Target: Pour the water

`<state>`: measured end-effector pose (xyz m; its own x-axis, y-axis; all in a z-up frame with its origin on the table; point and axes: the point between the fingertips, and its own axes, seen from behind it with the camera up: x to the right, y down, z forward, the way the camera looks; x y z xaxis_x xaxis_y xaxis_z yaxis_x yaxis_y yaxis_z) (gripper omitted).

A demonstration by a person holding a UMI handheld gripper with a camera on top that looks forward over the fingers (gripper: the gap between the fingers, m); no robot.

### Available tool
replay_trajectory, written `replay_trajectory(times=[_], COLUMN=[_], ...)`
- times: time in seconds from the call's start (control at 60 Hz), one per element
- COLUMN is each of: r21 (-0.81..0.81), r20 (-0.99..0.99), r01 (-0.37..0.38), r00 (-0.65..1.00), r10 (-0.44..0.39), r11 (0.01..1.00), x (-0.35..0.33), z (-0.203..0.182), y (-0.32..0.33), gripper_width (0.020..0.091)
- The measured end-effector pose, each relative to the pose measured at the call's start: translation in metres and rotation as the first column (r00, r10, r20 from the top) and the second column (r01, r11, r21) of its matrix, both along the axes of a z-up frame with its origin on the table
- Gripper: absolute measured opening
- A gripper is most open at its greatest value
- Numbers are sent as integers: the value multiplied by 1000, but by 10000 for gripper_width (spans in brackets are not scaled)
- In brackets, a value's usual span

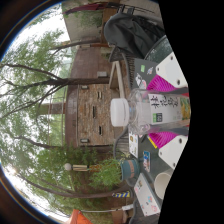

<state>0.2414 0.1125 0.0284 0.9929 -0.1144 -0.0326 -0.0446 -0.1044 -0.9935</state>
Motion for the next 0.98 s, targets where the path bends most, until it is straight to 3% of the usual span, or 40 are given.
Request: replay_trajectory(times=[0.167,0.267,0.45,0.667,0.9,0.983], r21=[-3,-50,-161,-235,-268,-268], r20=[3,-2,-28,-71,-60,-85], r01=[8,18,65,92,169,146], r00=[1000,1000,997,991,980,981], r10=[-8,-18,-71,-111,-192,-175], r11=[1000,999,985,968,949,952], x=[-1,-2,-8,-57,-130,-168], z=[-3,-1,5,68,176,210], y=[4,1,-44,-134,-264,-304], gripper_width=[504,657,826,840,839,839])
